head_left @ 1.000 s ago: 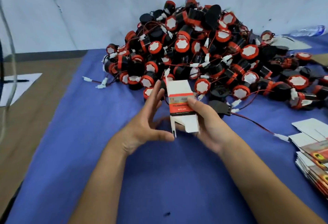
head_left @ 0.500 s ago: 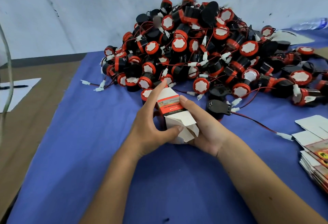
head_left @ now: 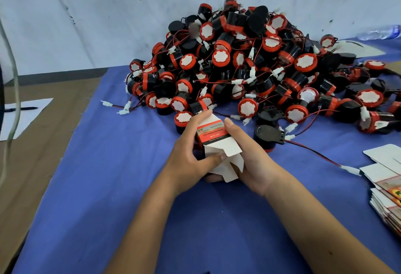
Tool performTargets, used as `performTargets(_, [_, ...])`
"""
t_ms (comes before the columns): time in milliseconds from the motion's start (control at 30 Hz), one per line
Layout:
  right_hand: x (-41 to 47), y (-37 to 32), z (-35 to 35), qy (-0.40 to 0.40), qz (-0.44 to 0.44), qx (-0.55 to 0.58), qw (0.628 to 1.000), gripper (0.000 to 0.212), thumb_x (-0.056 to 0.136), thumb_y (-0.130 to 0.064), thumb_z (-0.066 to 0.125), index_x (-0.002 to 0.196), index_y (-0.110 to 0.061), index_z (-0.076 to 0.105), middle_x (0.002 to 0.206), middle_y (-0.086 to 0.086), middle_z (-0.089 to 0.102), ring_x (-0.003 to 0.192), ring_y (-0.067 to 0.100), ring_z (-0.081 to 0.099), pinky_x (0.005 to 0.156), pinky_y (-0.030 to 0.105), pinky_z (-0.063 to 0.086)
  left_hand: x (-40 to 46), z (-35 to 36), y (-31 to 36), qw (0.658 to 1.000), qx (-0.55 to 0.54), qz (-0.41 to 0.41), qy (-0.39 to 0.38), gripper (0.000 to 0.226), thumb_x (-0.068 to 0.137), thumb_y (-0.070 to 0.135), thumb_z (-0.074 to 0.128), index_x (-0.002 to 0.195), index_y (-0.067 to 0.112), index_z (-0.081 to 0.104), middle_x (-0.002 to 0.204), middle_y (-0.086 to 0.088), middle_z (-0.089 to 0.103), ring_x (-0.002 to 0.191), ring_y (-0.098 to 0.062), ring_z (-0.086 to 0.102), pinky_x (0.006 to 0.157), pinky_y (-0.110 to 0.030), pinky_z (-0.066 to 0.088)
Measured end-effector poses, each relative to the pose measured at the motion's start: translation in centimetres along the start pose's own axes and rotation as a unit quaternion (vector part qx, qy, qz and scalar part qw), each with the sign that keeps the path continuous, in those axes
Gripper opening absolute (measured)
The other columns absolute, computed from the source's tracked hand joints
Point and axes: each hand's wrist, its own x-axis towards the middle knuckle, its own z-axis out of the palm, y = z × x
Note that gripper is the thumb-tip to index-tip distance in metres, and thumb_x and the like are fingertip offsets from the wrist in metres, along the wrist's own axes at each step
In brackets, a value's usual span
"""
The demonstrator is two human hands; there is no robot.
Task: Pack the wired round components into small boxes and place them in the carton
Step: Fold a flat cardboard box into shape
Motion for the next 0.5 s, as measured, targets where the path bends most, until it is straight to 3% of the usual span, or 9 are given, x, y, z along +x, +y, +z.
performTargets(267, [-0.04,0.21,0.55,-0.007,-0.014,-0.005,1.0,0.044,0.099,-0.059,0.051,0.123,-0.029,0.072,0.126,0.011,0.072,0.116,0.033,0.069,0.097,0.065,0.052,0.13,0.14,-0.39,1.0,0.0,0.006,0.012,0.07,0.084,0.023,0.069,0.147,0.045,0.044,0.13,0.022,0.06,0.12,-0.007,0.062,0.089,-0.02,0.054])
performTargets(400, [-0.07,0.07,0.71,-0.045,-0.056,-0.017,0.997,0.067,0.095,-0.07,0.042,0.142,-0.026,0.059,0.139,0.008,0.064,0.125,0.031,0.063,0.095,0.056,0.056,0.57,-0.26,-0.32,0.997,-0.049,0.008,0.062,0.065,0.087,0.025,0.067,0.146,0.042,0.046,0.129,0.022,0.063,0.12,-0.006,0.062,0.092,-0.02,0.053])
performTargets(500, [0.04,0.1,0.13,-0.073,-0.079,0.011,0.994,0.067,0.097,-0.066,0.042,0.151,-0.027,0.05,0.151,0.003,0.054,0.123,0.024,0.06,0.087,0.046,0.055,0.93,-0.4,-0.07,0.975,-0.159,-0.036,0.153,0.056,0.091,0.037,0.068,0.144,0.04,0.049,0.131,0.019,0.066,0.119,-0.008,0.066,0.093,-0.034,0.059])
